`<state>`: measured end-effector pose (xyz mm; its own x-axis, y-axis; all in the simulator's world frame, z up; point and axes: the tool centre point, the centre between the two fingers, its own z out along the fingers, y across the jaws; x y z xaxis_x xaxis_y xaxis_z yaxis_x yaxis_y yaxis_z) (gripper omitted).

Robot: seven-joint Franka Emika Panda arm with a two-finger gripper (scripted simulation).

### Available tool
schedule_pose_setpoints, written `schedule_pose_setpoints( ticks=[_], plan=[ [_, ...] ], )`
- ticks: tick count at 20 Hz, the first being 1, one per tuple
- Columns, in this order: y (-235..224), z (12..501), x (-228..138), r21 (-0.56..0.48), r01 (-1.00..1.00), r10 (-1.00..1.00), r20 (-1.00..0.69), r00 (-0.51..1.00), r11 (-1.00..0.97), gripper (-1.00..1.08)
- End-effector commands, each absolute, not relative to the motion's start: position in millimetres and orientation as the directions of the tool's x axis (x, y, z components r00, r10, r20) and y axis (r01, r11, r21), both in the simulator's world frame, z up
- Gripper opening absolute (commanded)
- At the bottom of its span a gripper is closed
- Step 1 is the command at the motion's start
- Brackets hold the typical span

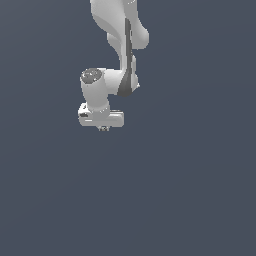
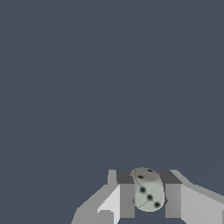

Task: Pick up the object and move it to a goal position.

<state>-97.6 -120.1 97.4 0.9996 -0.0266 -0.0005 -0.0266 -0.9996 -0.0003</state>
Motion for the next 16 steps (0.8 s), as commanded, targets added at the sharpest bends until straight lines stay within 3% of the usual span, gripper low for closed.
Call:
schedule_pose_setpoints(
  ticks=[1, 16],
  plan=[
    [-127, 122, -97, 0.0, -0.027, -0.027, 0.0, 1.0, -1.0, -1.0],
    [-172, 276, -92, -0.001, -0.027, -0.027, 0.0, 1.0, -1.0, -1.0]
  ],
)
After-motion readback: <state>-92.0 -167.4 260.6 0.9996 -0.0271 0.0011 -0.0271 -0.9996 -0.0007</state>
